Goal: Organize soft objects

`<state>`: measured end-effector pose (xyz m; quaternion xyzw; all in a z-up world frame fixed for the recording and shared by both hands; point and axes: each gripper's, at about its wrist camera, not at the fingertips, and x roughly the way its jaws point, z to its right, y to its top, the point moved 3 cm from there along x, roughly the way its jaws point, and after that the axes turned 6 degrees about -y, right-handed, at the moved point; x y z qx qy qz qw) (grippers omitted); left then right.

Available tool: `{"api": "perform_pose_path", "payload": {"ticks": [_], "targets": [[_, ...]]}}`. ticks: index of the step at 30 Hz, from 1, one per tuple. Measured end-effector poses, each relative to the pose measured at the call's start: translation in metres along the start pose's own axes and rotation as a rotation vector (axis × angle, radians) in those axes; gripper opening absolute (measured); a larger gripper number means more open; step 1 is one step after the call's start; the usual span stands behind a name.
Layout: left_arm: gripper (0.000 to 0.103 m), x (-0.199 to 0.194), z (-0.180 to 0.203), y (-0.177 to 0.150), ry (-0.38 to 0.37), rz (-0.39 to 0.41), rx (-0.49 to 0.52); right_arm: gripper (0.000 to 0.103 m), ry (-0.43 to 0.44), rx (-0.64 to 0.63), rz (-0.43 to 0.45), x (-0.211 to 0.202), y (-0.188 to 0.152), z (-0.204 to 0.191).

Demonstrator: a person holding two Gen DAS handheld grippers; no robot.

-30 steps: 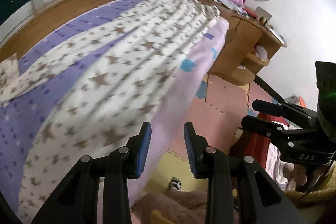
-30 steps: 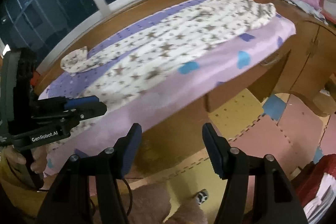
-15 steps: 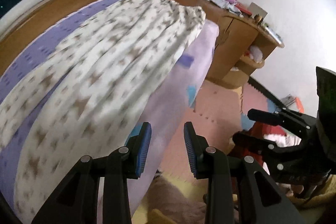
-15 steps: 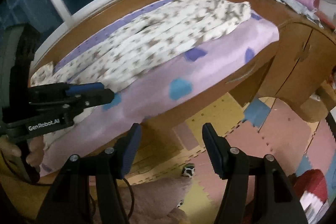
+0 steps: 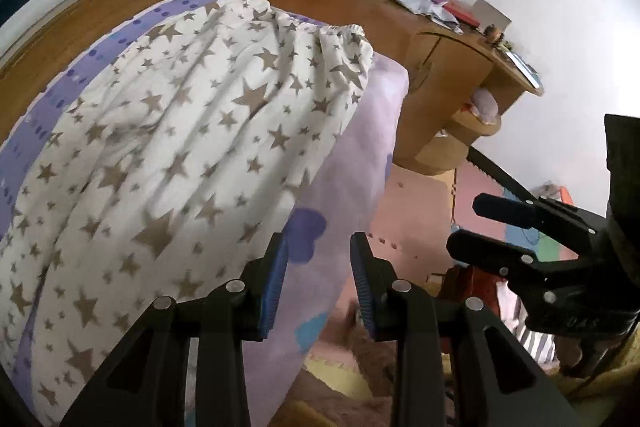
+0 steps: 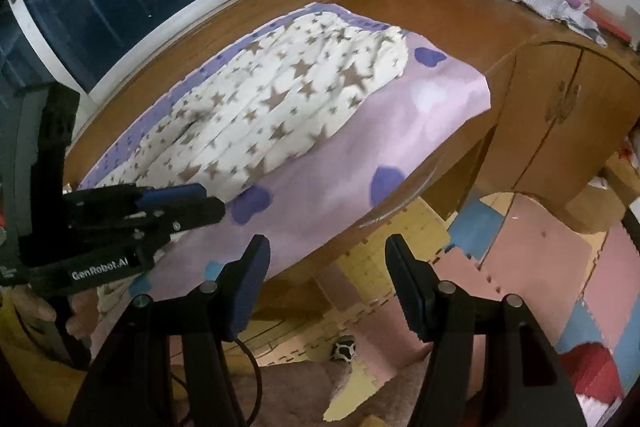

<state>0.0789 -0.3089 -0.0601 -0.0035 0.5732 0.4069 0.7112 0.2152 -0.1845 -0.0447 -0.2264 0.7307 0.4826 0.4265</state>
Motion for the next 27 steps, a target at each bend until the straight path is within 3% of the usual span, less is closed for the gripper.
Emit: {"api": "perform_pose_path", "payload": {"ticks": [10,16,21,27], "targets": [[0.032,0.037,0.05,0.057,0.14,0.129,-0.129,0.061,0.068,-0.168,0.036,0.002,0.063,0.094],[0.032,0.055,0.068,0.069,0.219,0.147,-0.241,0.061,0.147,-0.149,-0.03,0.016,0.091,0.153],[0.032,0.063,0.067,0.082,0.291,0.135,-0.284,0.061,0.23,-0.149,-0.073,0.041,0.116,0.166],[0.033,0.073,0.054,0.111,0.321,0.162,-0.283,0.061,0.26,-0.28,-0.071,0.069,0.156,0.144]]}}
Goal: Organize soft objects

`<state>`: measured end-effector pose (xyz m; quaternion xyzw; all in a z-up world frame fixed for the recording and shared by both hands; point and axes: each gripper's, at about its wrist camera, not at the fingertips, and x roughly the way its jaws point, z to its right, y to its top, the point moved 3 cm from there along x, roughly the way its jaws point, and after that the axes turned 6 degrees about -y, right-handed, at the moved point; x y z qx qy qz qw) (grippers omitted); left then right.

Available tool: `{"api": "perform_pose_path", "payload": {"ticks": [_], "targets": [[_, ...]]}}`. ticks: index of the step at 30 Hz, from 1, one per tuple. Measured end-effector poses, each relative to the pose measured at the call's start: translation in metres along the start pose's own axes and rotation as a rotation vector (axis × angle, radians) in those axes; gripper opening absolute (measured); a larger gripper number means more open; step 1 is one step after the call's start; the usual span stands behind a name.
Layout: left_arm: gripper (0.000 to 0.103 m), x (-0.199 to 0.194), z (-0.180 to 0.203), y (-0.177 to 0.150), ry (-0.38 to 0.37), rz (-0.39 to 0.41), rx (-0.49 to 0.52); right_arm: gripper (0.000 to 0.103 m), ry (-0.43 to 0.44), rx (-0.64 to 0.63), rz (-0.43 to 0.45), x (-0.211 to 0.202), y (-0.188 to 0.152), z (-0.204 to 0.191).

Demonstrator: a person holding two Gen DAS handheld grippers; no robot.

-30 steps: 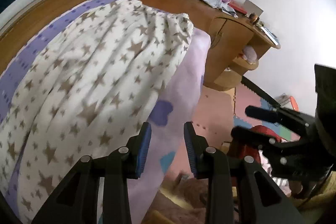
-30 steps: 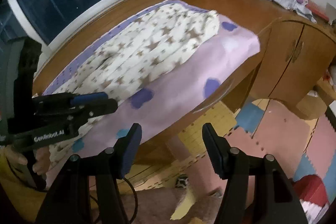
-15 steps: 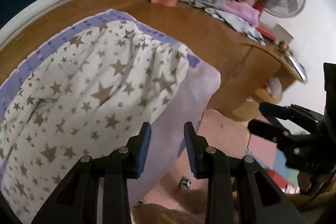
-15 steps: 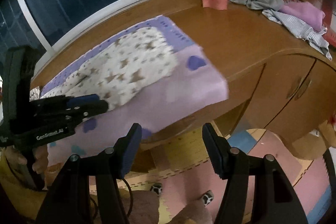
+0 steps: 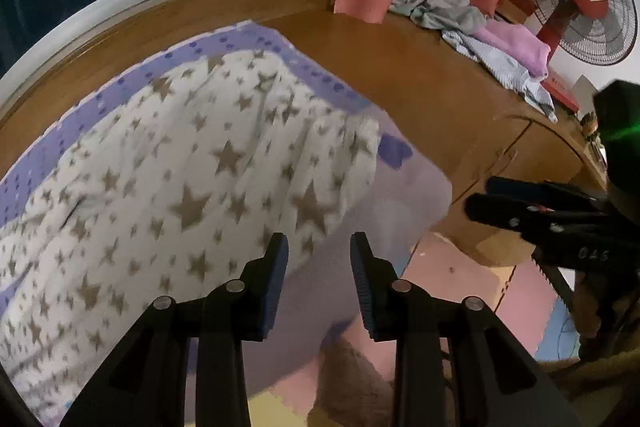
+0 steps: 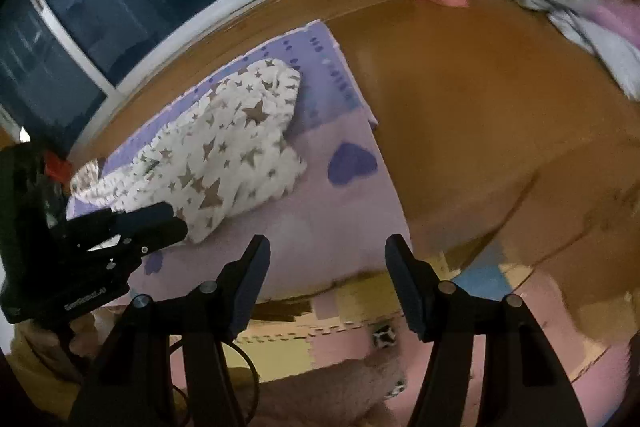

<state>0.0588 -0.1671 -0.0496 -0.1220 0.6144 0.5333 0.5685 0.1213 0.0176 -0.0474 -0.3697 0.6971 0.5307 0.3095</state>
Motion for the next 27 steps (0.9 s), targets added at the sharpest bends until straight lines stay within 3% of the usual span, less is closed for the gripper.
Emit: {"api": "perform_pose_path", "payload": {"ticks": [1,3,4,14,18,22,23,24,27], "targets": [[0.033,0.005,0.0,0.006,0.002,-0.001,-0.005,0.061,0.0,-0.028,-0.003,0.004,0.007,-0.002],[0.046,0.013,0.002,0.016,0.001,0.001,0.002,0.061,0.0,-0.083,-0.008,0.011,0.021,-0.005],[0.048,0.018,0.004,0.019,0.001,-0.002,0.012,0.061,0.0,-0.11,-0.011,0.014,0.028,-0.006],[0.048,0.046,0.037,0.041,0.029,-0.023,0.098,0.061,0.091,-0.216,-0.06,0.047,0.088,-0.012],[0.048,0.063,0.039,0.05,0.07,-0.018,0.043,0.061,0.117,-0.29,-0.08,0.061,0.108,-0.013],[0.048,0.078,0.024,0.055,0.166,-0.01,-0.086,0.061,0.173,-0.371,-0.113,0.077,0.124,-0.013],[0.035,0.077,0.02,0.056,0.187,0.004,-0.131,0.061,0.183,-0.391,-0.118,0.08,0.127,-0.013],[0.009,0.074,0.016,0.057,0.201,0.023,-0.179,0.061,0.194,-0.41,-0.122,0.082,0.13,-0.012],[0.008,0.055,0.006,0.057,0.234,0.115,-0.337,0.061,0.219,-0.469,-0.114,0.089,0.143,-0.007]]}}
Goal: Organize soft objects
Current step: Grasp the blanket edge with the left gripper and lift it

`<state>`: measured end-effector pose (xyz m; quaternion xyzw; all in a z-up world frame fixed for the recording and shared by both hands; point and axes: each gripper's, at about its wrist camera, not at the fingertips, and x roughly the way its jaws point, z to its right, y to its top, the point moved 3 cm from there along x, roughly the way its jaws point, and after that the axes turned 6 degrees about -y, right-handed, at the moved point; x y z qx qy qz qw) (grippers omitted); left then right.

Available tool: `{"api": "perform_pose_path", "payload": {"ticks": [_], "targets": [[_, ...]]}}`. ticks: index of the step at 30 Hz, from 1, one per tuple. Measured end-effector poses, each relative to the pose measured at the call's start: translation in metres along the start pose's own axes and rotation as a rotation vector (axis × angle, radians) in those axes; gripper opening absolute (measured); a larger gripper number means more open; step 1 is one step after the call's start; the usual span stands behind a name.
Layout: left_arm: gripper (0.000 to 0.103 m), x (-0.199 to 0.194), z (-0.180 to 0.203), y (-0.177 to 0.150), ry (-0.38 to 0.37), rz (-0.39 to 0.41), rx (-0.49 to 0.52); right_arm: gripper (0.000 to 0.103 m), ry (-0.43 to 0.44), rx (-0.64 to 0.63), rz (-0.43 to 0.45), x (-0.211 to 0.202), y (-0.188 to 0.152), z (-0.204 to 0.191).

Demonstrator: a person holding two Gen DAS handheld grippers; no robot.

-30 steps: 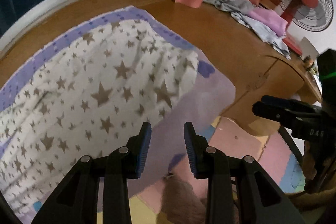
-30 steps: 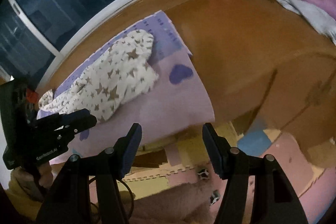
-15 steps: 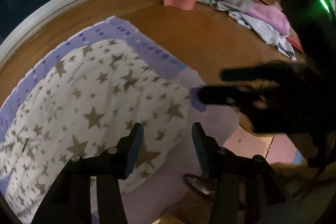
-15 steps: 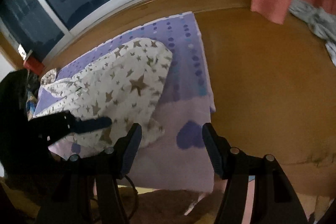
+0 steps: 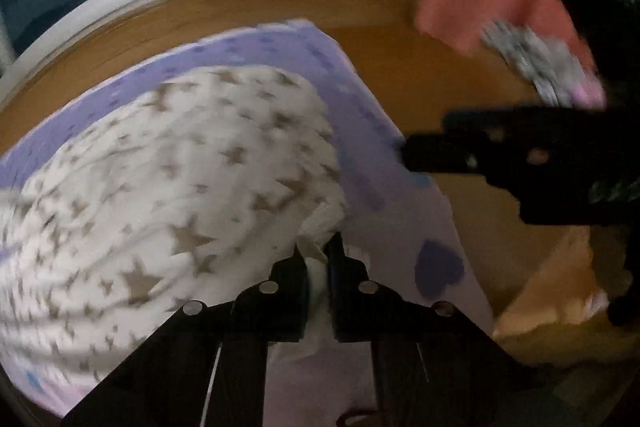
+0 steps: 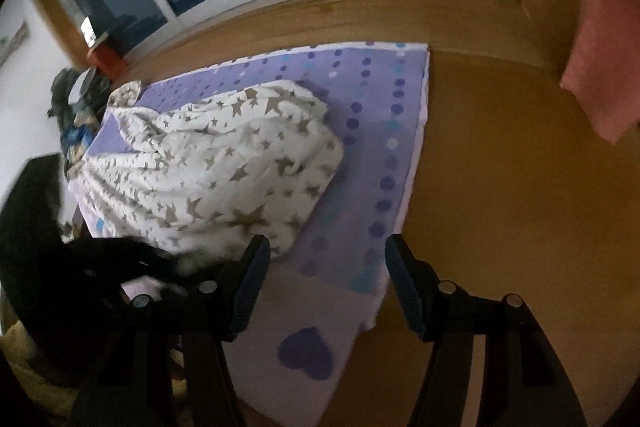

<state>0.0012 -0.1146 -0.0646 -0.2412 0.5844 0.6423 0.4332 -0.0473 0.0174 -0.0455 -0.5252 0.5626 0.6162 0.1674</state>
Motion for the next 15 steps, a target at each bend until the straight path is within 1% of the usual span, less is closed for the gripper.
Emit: {"api": "perform_pose_path", "payload": {"ticks": [2,4,6,8,10,12,15], "targets": [[0.008,-0.02,-0.008,0.001,0.024,0.062,-0.103,0.061,0.004,-0.041,-0.004,0.004,0.005,0.008],[0.008,-0.043,-0.013,-0.004,0.084,0.12,-0.191,0.061,0.018,-0.081,-0.014,0.01,0.008,0.015],[0.008,-0.06,-0.017,-0.013,0.158,0.151,-0.265,0.061,0.037,-0.121,-0.026,0.018,0.012,0.021],[0.008,-0.073,-0.021,-0.025,0.231,0.16,-0.339,0.061,0.065,-0.158,-0.041,0.029,0.015,0.023],[0.008,-0.083,-0.024,-0.04,0.279,0.156,-0.413,0.061,0.08,-0.199,-0.042,0.037,0.017,0.021],[0.008,-0.089,-0.027,-0.058,0.312,0.148,-0.485,0.061,0.087,-0.252,-0.037,0.046,0.021,0.014],[0.008,-0.095,-0.033,-0.081,0.344,0.141,-0.589,0.061,0.066,-0.366,-0.023,0.057,0.024,-0.002]]}}
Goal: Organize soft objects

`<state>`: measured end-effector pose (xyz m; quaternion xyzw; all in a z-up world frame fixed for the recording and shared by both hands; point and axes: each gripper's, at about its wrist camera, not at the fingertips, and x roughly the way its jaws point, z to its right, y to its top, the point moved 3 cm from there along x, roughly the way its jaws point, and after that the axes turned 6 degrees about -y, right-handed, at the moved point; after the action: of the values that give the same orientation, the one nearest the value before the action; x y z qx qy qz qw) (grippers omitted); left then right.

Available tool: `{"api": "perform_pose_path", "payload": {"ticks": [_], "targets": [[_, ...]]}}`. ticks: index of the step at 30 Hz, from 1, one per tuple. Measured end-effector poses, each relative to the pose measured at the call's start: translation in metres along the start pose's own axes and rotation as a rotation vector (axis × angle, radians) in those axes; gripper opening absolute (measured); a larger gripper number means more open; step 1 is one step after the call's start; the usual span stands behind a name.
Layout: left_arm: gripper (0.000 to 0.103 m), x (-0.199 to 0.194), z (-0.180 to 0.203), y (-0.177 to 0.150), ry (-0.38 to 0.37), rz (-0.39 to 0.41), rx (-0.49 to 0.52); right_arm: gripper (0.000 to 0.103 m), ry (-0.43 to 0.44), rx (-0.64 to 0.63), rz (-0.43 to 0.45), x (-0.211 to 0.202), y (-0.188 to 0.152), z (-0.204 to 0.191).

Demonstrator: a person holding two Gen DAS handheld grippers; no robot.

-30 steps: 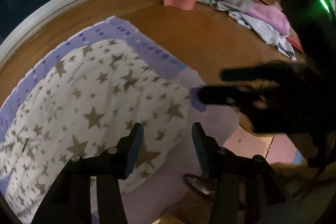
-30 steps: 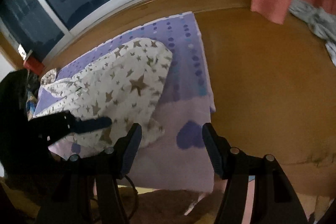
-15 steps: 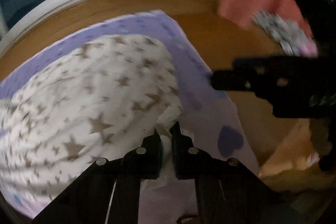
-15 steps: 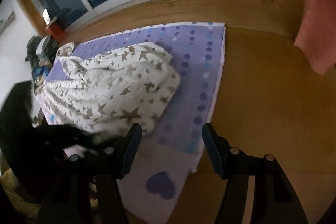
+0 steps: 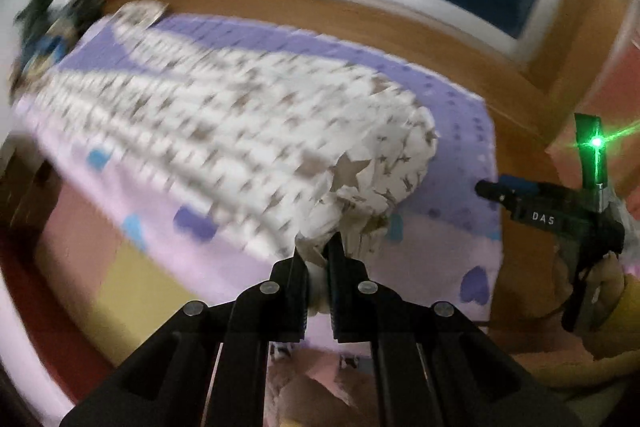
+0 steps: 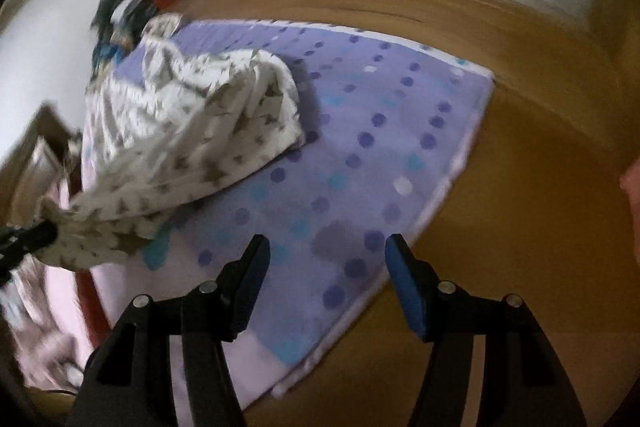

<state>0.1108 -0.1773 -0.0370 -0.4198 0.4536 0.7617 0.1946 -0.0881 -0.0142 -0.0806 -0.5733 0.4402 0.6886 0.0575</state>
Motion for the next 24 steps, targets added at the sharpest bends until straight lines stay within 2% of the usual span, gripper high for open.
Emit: {"api": "perform_pose_path", "payload": {"ticks": [3,5,9,13,22,24], "targets": [[0.008,-0.006,-0.008,-0.009,0.03,0.014,-0.056,0.061,-0.03,-0.127,0.01,0.009,0.007,-0.016],[0.008,-0.012,-0.012,-0.01,0.036,0.035,-0.072,0.061,-0.016,-0.185,0.015,0.012,0.008,-0.026],[0.008,-0.031,-0.016,-0.006,0.009,0.104,-0.113,0.061,0.005,-0.296,0.023,0.019,0.011,-0.045],[0.008,-0.045,-0.018,-0.001,0.001,0.152,-0.13,0.061,-0.017,-0.38,0.042,0.03,0.015,-0.061],[0.008,-0.042,-0.014,-0.002,0.021,0.128,-0.12,0.059,-0.036,-0.481,0.151,0.039,0.037,-0.083],[0.008,-0.042,-0.012,-0.003,0.026,0.125,-0.107,0.051,-0.043,-0.507,0.169,0.041,0.039,-0.086]]}}
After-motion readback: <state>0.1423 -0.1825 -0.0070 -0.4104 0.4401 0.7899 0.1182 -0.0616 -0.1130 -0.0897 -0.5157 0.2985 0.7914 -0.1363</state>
